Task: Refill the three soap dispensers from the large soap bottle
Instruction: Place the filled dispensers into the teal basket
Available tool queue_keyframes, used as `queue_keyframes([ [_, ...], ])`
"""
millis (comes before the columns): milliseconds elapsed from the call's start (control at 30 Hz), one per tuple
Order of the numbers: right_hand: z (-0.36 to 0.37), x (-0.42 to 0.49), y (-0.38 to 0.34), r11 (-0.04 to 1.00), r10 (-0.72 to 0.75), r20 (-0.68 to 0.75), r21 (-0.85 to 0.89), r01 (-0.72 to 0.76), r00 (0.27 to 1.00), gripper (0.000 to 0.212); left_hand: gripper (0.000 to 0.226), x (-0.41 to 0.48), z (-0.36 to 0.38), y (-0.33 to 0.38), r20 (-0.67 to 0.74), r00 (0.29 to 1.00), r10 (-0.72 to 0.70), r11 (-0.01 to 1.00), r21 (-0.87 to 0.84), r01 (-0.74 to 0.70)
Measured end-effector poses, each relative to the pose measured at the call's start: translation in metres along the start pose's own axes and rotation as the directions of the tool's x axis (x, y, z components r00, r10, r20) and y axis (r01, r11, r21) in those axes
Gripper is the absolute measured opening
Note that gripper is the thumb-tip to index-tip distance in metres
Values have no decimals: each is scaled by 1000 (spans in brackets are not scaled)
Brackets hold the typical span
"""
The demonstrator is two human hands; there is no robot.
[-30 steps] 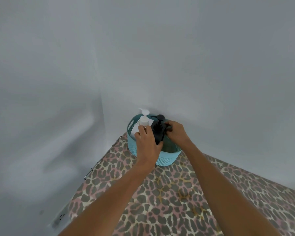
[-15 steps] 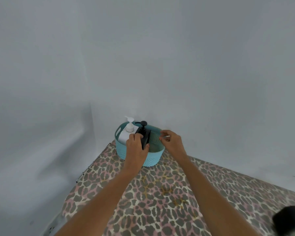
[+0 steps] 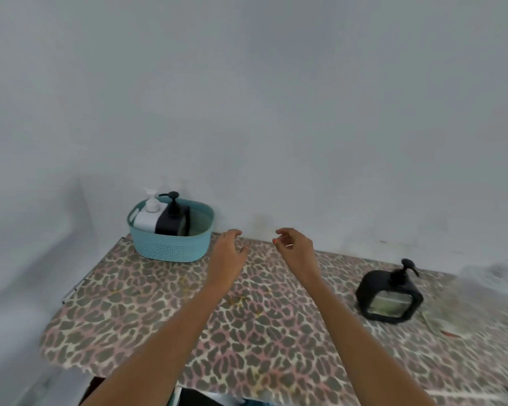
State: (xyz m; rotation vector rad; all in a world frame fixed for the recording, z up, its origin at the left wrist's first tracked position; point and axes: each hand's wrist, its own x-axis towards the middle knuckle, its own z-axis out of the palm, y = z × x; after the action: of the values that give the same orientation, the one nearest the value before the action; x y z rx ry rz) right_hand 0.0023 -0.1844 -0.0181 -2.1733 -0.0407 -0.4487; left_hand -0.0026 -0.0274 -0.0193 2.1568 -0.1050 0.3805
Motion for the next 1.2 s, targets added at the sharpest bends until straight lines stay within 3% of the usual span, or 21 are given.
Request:
queue_keyframes([
  [300, -100, -47, 58, 993, 96, -185, -46, -106, 978, 19, 37, -32, 86, 54, 170, 980, 103, 995, -34, -99],
  [500, -156, -73, 104, 965, 217, -316, -70, -251, 924, 18, 43, -56, 148, 92, 331, 932, 150, 989, -56, -140],
  [767, -195, -94, 157, 955, 243, -427, -53, -292, 871, 15, 55, -65, 207, 117, 462, 871, 165, 986, -62, -153],
  [1000, -193, -92, 188, 918, 382, -312, 20, -396, 870, 45, 59, -62, 232, 119, 533, 833, 148, 989, -55, -140],
  [1200, -188, -87, 193, 913, 367, -258, -82, -399, 894, 23, 53, -54, 235, 118, 567, 814, 127, 992, -76, -102],
])
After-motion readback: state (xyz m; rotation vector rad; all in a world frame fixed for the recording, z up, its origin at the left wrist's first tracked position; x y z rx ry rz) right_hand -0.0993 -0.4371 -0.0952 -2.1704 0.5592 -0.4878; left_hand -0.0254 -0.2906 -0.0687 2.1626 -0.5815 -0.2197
